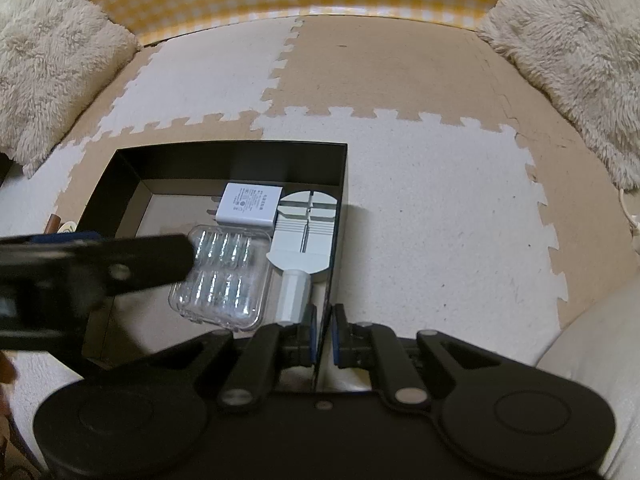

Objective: Organize rigid objects
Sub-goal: 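Carry the clear case with the left gripper into the black box and release, then lower the left gripper onto the white tube with brown cap and close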

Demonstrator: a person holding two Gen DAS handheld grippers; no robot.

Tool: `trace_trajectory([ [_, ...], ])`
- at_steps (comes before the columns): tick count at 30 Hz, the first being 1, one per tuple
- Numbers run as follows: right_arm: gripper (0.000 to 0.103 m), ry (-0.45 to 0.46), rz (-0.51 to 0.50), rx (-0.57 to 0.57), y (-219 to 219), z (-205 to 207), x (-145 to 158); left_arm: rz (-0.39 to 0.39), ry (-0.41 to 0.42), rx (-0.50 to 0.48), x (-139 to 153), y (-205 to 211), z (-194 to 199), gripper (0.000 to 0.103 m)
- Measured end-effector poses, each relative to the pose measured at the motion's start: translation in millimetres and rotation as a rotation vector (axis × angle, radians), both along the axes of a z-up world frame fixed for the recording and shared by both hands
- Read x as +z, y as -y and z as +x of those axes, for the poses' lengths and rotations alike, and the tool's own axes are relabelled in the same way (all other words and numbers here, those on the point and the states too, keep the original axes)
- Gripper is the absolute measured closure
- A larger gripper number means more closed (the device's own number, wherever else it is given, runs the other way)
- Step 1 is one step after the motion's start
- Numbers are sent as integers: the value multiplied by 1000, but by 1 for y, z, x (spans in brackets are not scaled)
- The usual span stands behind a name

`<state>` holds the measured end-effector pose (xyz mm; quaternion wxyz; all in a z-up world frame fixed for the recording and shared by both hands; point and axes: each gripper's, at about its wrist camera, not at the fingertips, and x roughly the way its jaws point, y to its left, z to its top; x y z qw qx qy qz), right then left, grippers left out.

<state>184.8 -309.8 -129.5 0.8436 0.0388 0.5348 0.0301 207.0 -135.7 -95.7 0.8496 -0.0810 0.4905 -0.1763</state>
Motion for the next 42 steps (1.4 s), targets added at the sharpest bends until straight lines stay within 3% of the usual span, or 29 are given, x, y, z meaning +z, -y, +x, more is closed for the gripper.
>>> trace_trajectory([
  [15,95,1,1,0,0,0,0,25,150,6,60,-48,-14,0],
  [25,95,1,0,1,0,0,0,47,251,35,74,-100,-21,0],
  [36,95,1,-1,2,0,0,0,119,256,112,65,-173,-12,0],
  [39,95,1,-1,2,0,0,0,172,226,104,57,-184,-8,0],
  [42,95,1,-1,2,0,0,0,135,151,94,48,-194,-2,0],
])
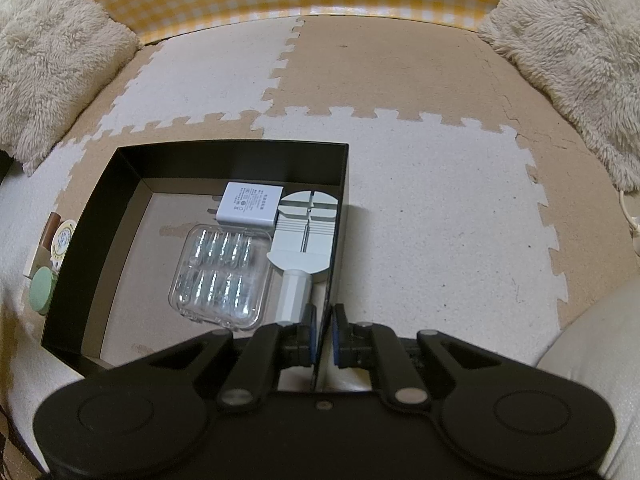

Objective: Organize rigid objects
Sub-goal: 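Lower the left gripper onto the white tube with brown cap and close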

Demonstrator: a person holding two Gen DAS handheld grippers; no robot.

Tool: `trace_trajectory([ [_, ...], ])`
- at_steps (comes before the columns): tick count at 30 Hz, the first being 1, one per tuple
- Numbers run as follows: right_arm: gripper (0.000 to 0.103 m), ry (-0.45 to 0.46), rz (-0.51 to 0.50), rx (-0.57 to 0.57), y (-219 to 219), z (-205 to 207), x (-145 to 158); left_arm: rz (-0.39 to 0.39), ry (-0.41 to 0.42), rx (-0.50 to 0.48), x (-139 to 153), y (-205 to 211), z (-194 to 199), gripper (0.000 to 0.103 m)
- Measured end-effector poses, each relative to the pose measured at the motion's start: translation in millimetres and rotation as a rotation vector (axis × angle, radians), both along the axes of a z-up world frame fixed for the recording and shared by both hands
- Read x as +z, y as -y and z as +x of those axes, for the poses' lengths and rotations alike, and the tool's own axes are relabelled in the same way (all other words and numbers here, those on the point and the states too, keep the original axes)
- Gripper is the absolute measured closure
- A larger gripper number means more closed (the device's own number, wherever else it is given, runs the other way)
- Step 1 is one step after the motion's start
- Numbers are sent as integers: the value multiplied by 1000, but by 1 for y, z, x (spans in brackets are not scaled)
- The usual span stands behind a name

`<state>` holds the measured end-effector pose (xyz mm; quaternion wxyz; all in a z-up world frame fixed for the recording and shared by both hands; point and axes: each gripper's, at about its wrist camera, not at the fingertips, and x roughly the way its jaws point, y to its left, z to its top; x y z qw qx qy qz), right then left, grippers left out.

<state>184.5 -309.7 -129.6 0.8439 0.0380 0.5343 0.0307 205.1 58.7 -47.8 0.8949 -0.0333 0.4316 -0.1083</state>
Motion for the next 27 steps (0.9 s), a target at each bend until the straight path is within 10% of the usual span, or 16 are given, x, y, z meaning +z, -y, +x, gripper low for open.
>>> trace_trajectory([
  [2,95,0,-1,1,0,0,0,-8,-47,7,-5,-2,4,6],
  [4,95,0,0,0,0,0,0,14,-79,3,-12,0,7,43],
  [10,95,0,-2,1,0,0,0,16,-176,-18,-37,1,15,71],
  [27,95,0,-2,3,1,0,0,156,-238,0,-74,13,31,83],
])
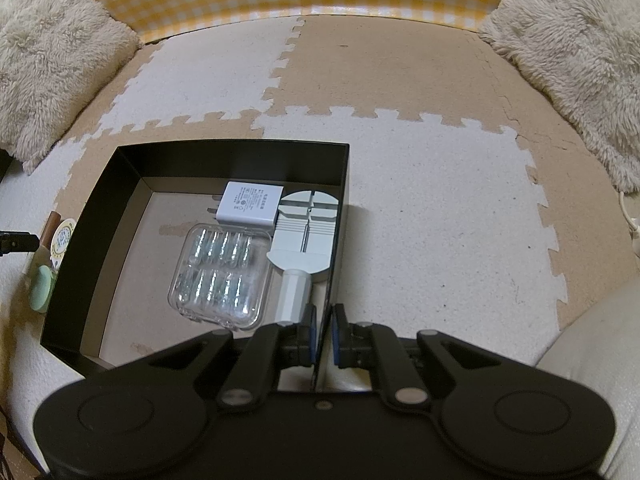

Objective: Organize rigid objects
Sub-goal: 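Lower the left gripper onto the white tube with brown cap and close, then carry the tube with the left gripper into the black box and release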

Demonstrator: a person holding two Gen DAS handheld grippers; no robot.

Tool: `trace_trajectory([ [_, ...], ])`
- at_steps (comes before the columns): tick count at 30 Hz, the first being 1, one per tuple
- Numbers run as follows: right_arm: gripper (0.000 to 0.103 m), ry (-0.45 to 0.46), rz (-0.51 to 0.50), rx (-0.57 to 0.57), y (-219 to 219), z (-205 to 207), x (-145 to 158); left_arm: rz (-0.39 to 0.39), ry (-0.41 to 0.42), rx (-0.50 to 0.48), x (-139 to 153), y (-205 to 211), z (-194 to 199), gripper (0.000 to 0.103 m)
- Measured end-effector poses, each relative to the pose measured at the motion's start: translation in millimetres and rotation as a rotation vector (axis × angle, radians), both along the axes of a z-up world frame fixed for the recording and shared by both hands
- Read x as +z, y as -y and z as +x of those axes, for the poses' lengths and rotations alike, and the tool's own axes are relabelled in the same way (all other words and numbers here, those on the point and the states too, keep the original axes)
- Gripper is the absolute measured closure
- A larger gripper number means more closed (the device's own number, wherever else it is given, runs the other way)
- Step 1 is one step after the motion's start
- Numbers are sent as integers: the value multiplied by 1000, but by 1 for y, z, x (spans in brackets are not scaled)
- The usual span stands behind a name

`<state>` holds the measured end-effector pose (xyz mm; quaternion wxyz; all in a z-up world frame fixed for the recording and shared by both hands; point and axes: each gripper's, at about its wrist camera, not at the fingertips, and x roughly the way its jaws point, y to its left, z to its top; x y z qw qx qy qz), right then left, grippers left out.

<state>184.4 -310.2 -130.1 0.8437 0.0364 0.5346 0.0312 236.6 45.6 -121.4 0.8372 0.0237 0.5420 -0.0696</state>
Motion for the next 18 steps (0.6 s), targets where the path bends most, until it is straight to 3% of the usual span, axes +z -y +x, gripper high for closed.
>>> trace_trajectory([
  [9,95,-1,1,1,0,0,0,3,-11,3,-2,0,2,77],
  [12,95,-1,1,1,0,0,0,-14,-42,-11,-7,1,1,67],
  [18,95,-1,1,1,0,0,0,0,-52,3,-14,1,4,71],
])
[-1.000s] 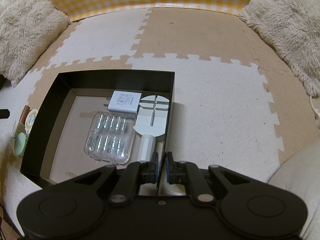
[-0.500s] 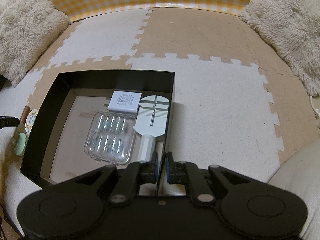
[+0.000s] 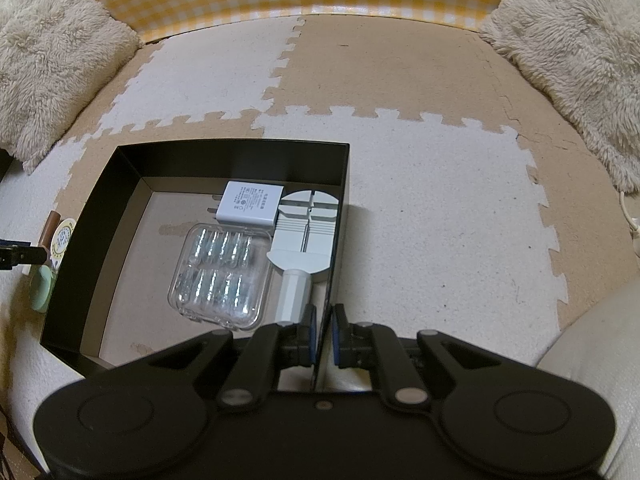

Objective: Organize rigid objects
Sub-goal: 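Carry the tube with the left gripper into the black box and release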

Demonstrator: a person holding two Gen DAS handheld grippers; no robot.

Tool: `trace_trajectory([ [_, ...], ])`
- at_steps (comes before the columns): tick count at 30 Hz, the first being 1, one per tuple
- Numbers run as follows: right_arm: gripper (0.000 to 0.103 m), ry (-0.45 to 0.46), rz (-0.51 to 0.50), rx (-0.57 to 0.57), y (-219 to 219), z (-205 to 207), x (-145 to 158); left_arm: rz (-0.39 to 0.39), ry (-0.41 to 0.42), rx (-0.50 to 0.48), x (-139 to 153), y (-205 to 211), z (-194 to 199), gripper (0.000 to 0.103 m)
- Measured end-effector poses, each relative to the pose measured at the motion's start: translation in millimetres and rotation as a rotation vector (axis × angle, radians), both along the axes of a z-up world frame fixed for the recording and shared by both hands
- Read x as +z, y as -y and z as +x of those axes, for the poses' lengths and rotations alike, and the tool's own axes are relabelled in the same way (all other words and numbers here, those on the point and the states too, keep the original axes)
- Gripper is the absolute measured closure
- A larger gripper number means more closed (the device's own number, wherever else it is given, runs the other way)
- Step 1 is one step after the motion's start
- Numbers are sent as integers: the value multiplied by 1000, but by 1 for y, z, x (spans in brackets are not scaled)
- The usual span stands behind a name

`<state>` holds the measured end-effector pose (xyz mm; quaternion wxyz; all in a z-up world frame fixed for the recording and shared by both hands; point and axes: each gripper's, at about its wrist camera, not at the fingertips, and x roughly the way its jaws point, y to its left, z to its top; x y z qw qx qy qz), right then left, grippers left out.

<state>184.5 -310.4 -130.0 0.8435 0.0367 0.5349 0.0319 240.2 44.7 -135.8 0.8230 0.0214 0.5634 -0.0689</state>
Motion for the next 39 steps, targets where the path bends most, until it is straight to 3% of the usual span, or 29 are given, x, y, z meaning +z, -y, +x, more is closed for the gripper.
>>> trace_trajectory([
  [2,95,0,0,0,0,0,0,-12,-5,10,-2,-2,1,80],
  [5,95,0,2,-1,0,0,0,-38,8,36,0,-7,0,81],
  [8,95,-1,7,-2,0,0,-1,-75,71,83,16,-13,-1,81],
  [15,95,-1,5,-1,0,0,-1,-234,178,131,53,-16,-9,81],
  [19,95,-2,3,2,0,0,-1,-318,197,82,64,1,-22,81],
  [27,95,-4,-2,4,0,0,-1,-467,148,-89,64,64,-43,81],
  [33,95,-4,-4,6,0,1,-1,-436,87,-175,48,103,-52,81],
  [39,95,-4,-4,6,0,1,-1,-365,63,-202,35,115,-58,81],
])
